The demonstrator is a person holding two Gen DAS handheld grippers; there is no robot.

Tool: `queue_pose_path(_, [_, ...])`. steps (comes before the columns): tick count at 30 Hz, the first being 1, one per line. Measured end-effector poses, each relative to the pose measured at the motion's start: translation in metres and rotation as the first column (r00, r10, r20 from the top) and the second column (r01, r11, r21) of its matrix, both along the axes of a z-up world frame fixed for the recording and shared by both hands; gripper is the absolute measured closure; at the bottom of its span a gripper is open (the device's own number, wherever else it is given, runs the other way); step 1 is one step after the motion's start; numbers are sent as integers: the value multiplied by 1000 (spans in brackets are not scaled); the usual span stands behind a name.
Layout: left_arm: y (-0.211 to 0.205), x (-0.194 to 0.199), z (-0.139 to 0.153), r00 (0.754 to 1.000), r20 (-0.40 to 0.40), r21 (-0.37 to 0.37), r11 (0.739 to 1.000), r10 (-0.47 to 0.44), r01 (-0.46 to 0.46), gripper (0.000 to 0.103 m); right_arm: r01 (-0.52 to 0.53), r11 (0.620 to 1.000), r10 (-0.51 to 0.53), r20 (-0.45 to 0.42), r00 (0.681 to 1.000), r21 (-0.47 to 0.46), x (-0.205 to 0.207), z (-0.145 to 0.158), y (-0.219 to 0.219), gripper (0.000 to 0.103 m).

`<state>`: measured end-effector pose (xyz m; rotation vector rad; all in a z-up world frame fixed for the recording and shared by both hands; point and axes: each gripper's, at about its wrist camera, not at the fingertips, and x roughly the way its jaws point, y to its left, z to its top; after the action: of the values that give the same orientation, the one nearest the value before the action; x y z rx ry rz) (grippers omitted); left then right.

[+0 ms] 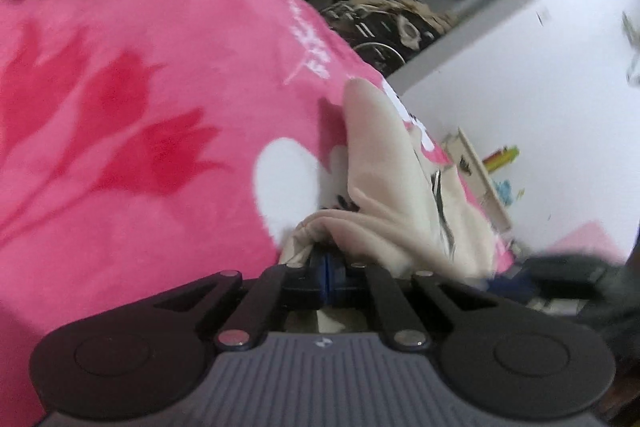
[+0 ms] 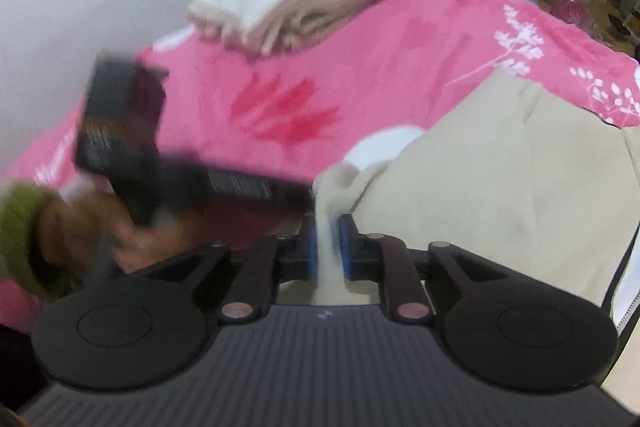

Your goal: Fold clothes

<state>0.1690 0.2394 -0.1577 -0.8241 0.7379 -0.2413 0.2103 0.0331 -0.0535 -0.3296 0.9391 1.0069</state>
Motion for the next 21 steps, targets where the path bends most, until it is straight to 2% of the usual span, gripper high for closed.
queue_pose_path(2, [15,-4,-2,999,-23,-59,998,32,-33,98,-29,999,30,27,999,-31,-8,-9,5,81])
queue_pose_path(3, [22,-7,-1,998,-33,-71,996,58,-60,94,-44,998,46,42,998,-47,-13,-13,8,77])
queue_pose_path(4, [29,-11,2,995,-41,-61,994,93,-96,81,-59,996,63,57,996,-63,-18,-17,11,75])
queue_pose_path(7, [45,-14,11,988,-24,-52,987,150,-151,77,-136,981,157,152,976,-136,-38,-21,18,69])
queue_pose_path(9, [48,-10,14,991,-13,-53,989,136,-137,67,-185,969,216,199,956,-163,-51,-17,18,58])
queue_pose_path(10, [46,-5,14,993,-11,-49,992,113,-114,62,-199,965,233,214,949,-171,-56,-14,18,57])
queue_pose_path(13, [33,12,14,999,-9,-14,999,41,-41,60,-227,960,260,216,941,-163,-57,3,9,56])
queue_pose_path(16, [19,24,12,1000,-4,4,1000,-9,9,60,-160,983,176,208,962,-93,-30,29,-9,55])
queue_pose_path(18, [15,28,9,1000,-1,10,1000,-24,24,61,-42,999,47,208,977,-33,5,46,-19,54])
queue_pose_path(21, [13,33,7,999,2,10,999,-46,46,68,123,991,-129,166,978,47,68,57,-22,54])
